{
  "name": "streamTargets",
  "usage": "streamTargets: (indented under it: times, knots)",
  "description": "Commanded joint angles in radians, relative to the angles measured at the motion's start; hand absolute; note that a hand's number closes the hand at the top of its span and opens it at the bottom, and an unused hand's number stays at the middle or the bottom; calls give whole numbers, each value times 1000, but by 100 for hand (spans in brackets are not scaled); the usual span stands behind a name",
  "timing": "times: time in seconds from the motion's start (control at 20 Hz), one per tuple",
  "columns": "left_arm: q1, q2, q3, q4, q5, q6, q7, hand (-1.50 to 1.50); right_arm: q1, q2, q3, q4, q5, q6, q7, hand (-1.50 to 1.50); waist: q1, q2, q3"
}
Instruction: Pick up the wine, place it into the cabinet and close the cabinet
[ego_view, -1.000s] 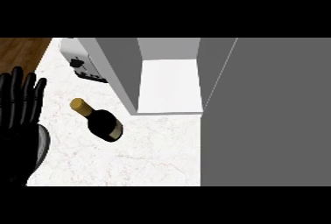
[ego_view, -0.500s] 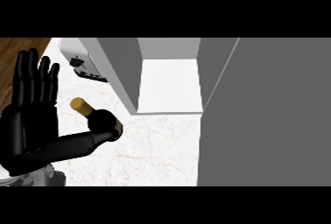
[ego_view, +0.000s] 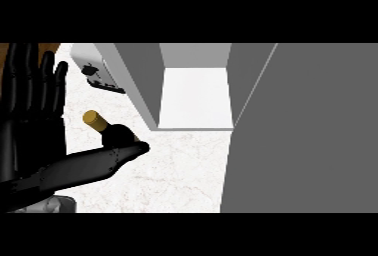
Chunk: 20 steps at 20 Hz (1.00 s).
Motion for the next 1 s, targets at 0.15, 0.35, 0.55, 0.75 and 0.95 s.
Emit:
streamTargets:
  times: [0.15, 0.35, 0.55, 0.75, 0.95]
  knots:
    - [-90, 4, -2, -49, -66, 28, 161, -150, -28, 13, 88, -173, 84, -75, 168, -150, 0, 0, 0]
    - [-23, -2, -74, -88, -124, 55, 190, -150, -56, 20, 154, -133, 146, -107, 177, -150, 2, 0, 0]
    - [-96, -2, -23, -9, -123, 61, 215, -150, -17, -7, 170, -175, 154, -122, 179, -150, -8, -1, 0]
    - [-53, -2, -95, -7, -156, 110, 228, -150, -137, 14, 201, -177, 205, -198, 279, -150, -3, -2, -1]
    - [-28, 7, 7, 74, -69, 74, 91, -150, -89, -33, 169, -159, 151, -175, 207, -150, -7, 1, -1]
